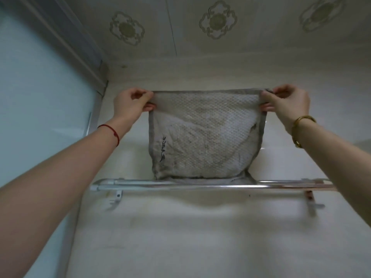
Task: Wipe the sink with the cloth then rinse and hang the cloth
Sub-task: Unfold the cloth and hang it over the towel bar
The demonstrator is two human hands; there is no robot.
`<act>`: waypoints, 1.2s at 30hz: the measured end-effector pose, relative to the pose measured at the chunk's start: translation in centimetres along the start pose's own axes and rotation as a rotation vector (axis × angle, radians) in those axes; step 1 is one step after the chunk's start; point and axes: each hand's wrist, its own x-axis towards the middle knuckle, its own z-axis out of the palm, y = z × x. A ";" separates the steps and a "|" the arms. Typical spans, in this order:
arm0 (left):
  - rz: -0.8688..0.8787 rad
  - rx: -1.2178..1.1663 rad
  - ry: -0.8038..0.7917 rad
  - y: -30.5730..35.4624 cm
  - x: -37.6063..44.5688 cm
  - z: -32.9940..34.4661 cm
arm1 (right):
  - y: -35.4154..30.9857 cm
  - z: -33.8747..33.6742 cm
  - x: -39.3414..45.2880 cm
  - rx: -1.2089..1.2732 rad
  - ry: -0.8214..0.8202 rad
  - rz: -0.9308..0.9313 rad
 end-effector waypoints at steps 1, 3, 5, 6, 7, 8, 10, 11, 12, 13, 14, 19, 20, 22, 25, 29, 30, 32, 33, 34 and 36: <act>0.007 0.006 0.004 0.5 -0.3 -0.1 | -0.4 -0.3 -0.4 0.004 -0.001 0.003; 0.012 0.007 0.018 1.3 -0.8 -0.4 | -1.0 -0.7 -0.9 0.016 -0.003 0.010; 0.014 0.011 0.039 2.1 -1.3 -1.0 | -1.8 -1.0 -1.4 0.008 -0.004 0.008; 0.016 0.013 0.053 2.4 -1.5 -1.2 | -2.2 -1.1 -1.6 0.005 -0.003 0.004; 0.018 0.015 0.064 2.7 -1.6 -1.5 | -2.7 -1.0 -1.8 0.009 0.000 0.001; 0.021 0.011 0.070 3.0 -1.8 -1.7 | -3.1 -1.0 -2.0 0.016 0.003 -0.005; 0.026 0.004 0.077 3.8 -2.1 -2.1 | -4.1 -1.0 -2.4 0.014 0.009 -0.020; 0.033 0.002 0.080 4.2 -2.2 -2.3 | -4.6 -0.9 -2.5 0.014 0.010 -0.024; 0.042 0.001 0.082 4.6 -2.3 -2.5 | -4.9 -0.9 -2.5 0.018 0.011 -0.026; 0.045 0.002 0.084 4.9 -2.4 -2.6 | -5.2 -0.8 -2.6 0.022 0.011 -0.025; 0.041 -0.001 0.083 5.2 -2.5 -2.7 | -5.4 -0.7 -2.7 0.021 0.010 -0.021; -0.016 -0.014 0.061 4.8 -3.2 -3.4 | -5.0 -0.6 -3.7 0.002 0.004 0.034; -0.027 -0.022 0.053 4.5 -3.4 -3.5 | -4.8 -0.6 -4.0 0.000 0.003 0.040; -0.041 -0.034 0.048 3.9 -3.8 -3.4 | -4.6 -0.6 -4.3 -0.001 0.009 0.051; -0.056 -0.035 0.053 3.0 -4.1 -3.3 | -4.2 -0.7 -4.6 0.001 0.004 0.070; -0.070 -0.058 0.052 1.1 -4.8 -3.5 | -3.5 -0.9 -5.1 0.015 -0.017 0.075; -0.065 -0.062 0.055 0.6 -4.9 -3.4 | -3.3 -0.9 -5.2 0.011 -0.019 0.069; -0.055 -0.058 0.067 0.1 -5.3 -3.2 | -3.1 -0.7 -5.2 0.001 -0.018 0.056; -0.049 -0.052 0.078 -0.1 -5.2 -3.0 | -3.1 -0.5 -5.0 0.001 -0.015 0.046; -0.042 -0.051 0.093 -0.1 -5.0 -2.8 | -3.1 -0.2 -4.7 0.003 -0.007 0.035; -0.034 -0.065 0.122 -0.1 -4.3 -2.5 | -3.3 0.4 -4.0 0.020 -0.002 0.029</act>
